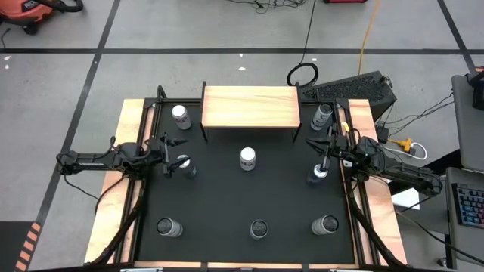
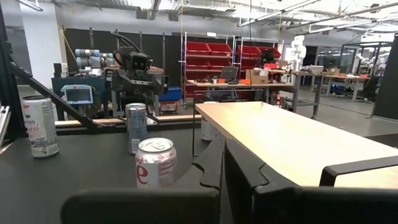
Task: Place canned beverage on shelf
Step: Put the right blue soda can on the shelf
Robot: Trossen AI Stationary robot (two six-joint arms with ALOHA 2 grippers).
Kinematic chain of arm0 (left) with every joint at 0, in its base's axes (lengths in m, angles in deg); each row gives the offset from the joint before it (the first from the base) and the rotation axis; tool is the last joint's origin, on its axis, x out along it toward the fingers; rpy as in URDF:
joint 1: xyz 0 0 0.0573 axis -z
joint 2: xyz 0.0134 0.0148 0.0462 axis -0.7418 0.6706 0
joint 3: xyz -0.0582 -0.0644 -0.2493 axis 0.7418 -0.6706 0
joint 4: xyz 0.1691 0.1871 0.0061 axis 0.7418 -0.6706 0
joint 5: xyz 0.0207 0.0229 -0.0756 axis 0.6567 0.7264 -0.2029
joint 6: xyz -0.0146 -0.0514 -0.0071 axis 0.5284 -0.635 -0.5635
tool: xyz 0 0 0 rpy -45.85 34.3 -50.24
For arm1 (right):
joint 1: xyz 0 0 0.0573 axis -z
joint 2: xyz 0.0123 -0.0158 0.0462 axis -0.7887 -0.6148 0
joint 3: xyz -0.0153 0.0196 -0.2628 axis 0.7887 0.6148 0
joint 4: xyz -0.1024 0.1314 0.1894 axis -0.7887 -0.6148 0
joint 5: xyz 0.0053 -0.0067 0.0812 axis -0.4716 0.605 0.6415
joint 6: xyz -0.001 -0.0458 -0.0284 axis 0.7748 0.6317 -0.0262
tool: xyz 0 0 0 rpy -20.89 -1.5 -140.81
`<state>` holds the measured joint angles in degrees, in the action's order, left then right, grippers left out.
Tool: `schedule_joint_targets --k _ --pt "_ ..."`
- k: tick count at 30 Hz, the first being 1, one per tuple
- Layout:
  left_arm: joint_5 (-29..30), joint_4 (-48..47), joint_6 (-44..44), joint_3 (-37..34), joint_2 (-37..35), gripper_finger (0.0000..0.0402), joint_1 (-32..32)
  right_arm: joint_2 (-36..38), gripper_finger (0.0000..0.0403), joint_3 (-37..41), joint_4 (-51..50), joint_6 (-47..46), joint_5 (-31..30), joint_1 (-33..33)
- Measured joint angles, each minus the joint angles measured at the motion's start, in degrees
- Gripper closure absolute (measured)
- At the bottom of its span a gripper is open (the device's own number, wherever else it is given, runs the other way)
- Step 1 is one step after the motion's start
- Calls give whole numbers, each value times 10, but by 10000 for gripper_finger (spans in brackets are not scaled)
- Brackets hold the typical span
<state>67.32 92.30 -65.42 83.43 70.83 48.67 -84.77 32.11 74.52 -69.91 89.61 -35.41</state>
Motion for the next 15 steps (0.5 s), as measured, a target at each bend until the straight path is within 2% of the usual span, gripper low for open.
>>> schedule_joint_targets --k 15 --pt "-3 -2 0 0 0 41 0 0 403 0 1 10 0 0"
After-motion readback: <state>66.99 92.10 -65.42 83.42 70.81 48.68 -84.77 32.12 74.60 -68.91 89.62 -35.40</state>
